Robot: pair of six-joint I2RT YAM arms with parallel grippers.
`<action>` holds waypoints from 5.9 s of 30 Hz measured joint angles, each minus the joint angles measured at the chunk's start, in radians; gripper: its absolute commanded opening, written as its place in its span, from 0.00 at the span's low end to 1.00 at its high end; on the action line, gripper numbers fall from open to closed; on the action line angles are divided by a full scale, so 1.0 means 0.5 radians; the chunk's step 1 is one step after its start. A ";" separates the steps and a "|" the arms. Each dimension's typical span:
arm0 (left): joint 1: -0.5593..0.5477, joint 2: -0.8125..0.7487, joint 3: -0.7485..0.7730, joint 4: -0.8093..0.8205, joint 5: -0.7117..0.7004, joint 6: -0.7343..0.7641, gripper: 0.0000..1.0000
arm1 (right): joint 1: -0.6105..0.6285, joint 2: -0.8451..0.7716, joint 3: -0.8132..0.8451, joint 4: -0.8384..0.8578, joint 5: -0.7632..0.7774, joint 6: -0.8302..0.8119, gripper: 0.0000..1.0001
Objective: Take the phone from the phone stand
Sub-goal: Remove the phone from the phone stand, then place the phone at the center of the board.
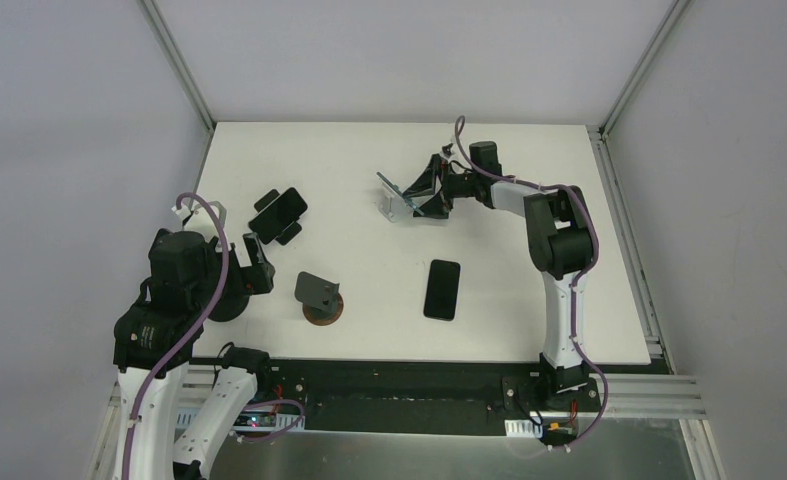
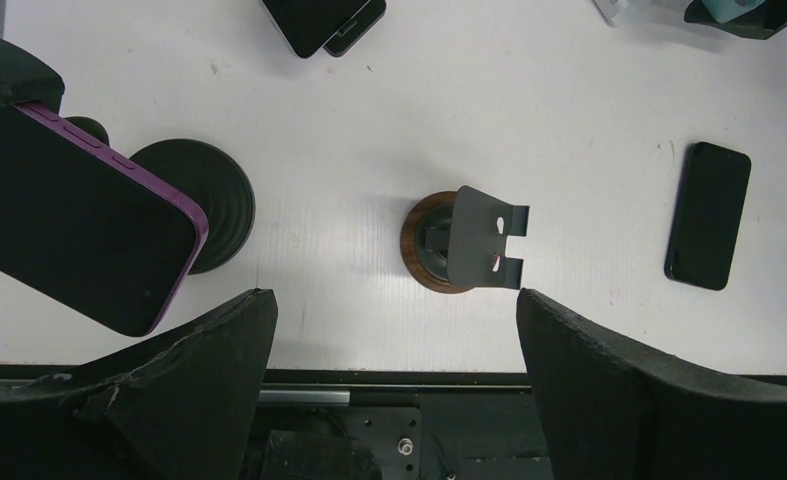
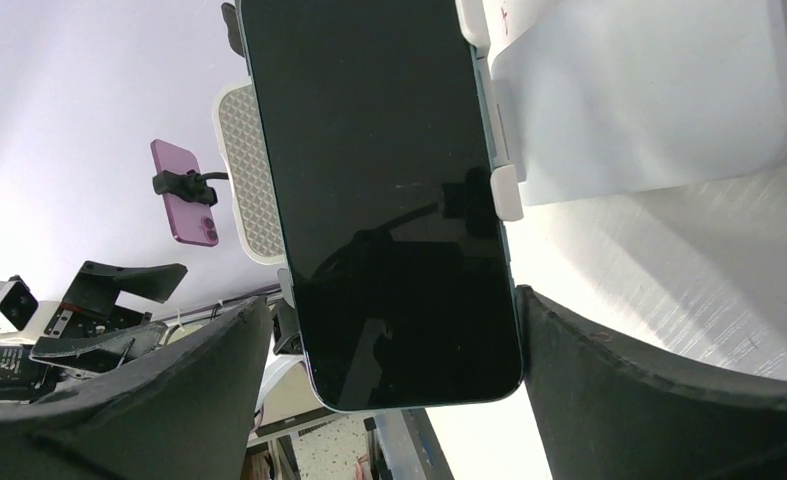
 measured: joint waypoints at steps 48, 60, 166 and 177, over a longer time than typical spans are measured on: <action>0.000 -0.024 0.000 0.001 0.000 -0.006 0.93 | 0.060 0.101 0.301 -0.597 0.013 -0.368 0.60; 0.000 -0.024 0.000 0.001 0.000 -0.006 0.93 | 0.060 0.084 0.225 -0.488 -0.019 -0.339 0.42; -0.430 0.278 -0.232 0.408 0.314 -0.178 0.90 | 1.167 -0.883 -0.644 -1.032 1.984 -0.615 0.37; -0.430 0.132 -0.266 0.408 0.240 -0.212 0.91 | 1.339 -0.694 -0.426 -1.353 2.403 -0.466 0.39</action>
